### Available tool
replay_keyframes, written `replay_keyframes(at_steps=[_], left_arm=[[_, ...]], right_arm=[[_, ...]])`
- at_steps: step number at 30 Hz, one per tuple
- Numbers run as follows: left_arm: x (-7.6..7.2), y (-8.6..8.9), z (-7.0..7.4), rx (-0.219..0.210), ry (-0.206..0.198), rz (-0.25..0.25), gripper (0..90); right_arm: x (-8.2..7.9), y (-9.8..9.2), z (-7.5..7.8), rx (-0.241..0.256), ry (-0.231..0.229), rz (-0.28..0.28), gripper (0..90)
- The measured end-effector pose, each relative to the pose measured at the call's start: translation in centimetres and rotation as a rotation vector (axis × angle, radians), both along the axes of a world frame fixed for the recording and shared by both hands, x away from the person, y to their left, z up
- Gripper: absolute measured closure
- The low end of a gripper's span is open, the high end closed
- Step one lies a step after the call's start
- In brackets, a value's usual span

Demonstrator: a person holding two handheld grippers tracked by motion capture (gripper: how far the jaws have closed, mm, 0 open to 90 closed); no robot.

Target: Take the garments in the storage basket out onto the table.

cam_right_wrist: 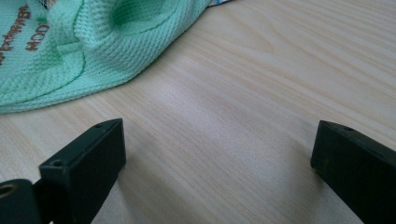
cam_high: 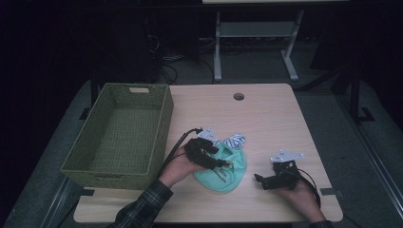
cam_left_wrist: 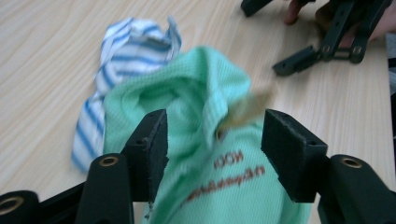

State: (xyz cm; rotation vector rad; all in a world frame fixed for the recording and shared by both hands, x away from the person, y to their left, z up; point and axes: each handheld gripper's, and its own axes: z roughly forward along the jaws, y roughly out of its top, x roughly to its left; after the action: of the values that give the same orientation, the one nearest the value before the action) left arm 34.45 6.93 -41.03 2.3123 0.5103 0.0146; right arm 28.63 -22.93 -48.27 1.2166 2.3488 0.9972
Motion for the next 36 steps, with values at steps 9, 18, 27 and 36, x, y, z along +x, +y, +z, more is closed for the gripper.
replay_keyframes(at_steps=[9,18,27,36], left_arm=[[-2.3,2.6,-1.7,0.047,0.014,0.066,68.7],[-3.8,3.4,-2.8,0.113,-0.007,0.077,89.5],[-4.3,3.3,-4.4,0.175,-0.01,0.085,89.6],[-4.1,3.4,-4.4,0.16,0.011,0.081,89.5]], right_arm=[[0.0,0.0,0.0,0.0,0.0,0.0,2.6],[0.0,0.0,0.0,0.0,0.0,0.0,2.6],[0.0,0.0,0.0,-0.001,0.001,0.0,2.5],[1.0,0.2,1.3,-0.019,0.027,0.039,14.3]])
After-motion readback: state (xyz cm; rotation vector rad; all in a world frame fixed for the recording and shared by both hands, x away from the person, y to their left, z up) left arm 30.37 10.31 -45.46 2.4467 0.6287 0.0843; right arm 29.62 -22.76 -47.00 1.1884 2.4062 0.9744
